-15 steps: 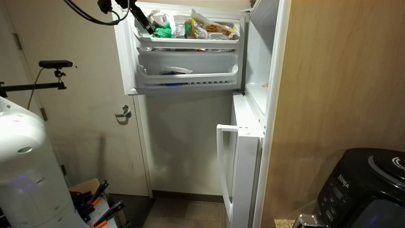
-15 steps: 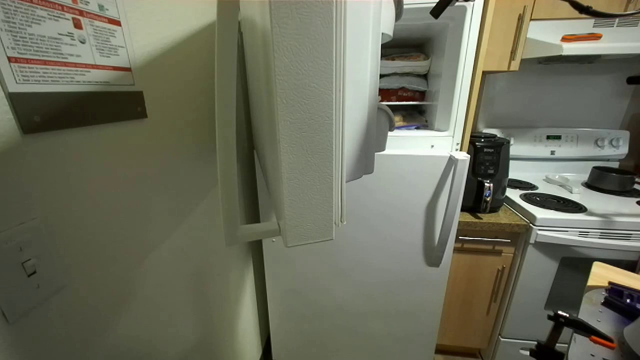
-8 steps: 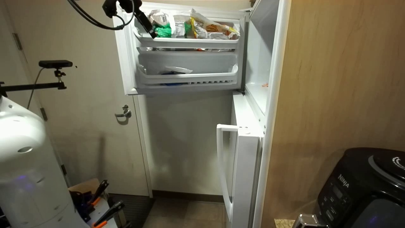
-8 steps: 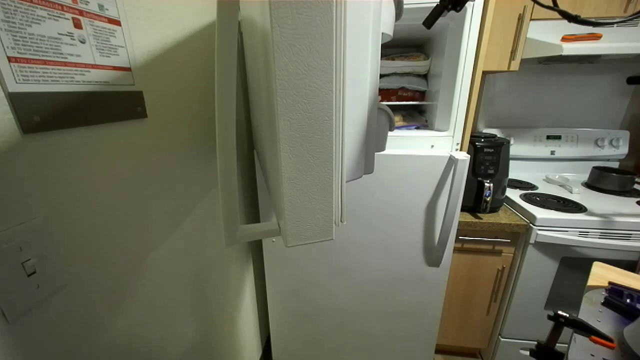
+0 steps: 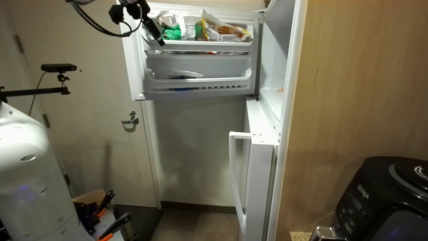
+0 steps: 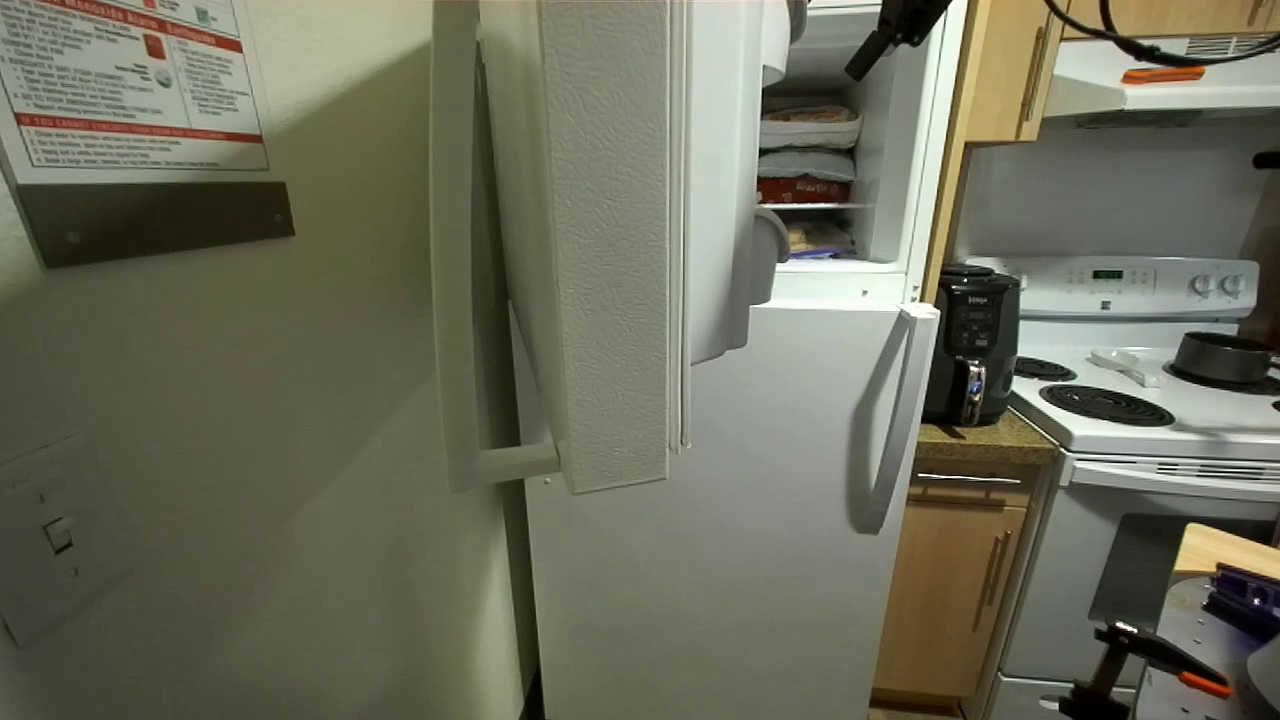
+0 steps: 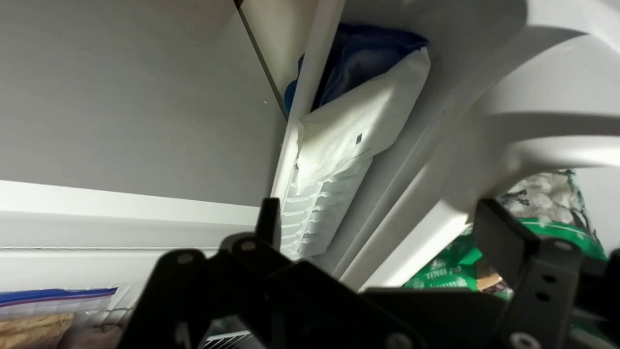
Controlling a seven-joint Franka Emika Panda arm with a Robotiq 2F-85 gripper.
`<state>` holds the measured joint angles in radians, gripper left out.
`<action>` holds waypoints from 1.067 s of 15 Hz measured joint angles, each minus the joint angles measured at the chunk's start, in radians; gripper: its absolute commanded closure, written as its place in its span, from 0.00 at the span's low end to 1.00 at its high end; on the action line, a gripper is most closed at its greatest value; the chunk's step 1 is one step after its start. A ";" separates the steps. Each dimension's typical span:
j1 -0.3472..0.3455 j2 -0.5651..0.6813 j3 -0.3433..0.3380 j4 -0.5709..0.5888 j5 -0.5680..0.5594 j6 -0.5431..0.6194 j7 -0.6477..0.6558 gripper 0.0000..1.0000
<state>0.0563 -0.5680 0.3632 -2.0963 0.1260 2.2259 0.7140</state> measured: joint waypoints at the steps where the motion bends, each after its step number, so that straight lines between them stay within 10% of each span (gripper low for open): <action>1: 0.000 0.000 -0.001 0.000 0.000 0.000 0.000 0.00; 16: 0.000 0.000 -0.008 -0.031 0.000 0.000 0.000 0.00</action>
<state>0.0565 -0.5682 0.3553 -2.1269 0.1259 2.2258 0.7140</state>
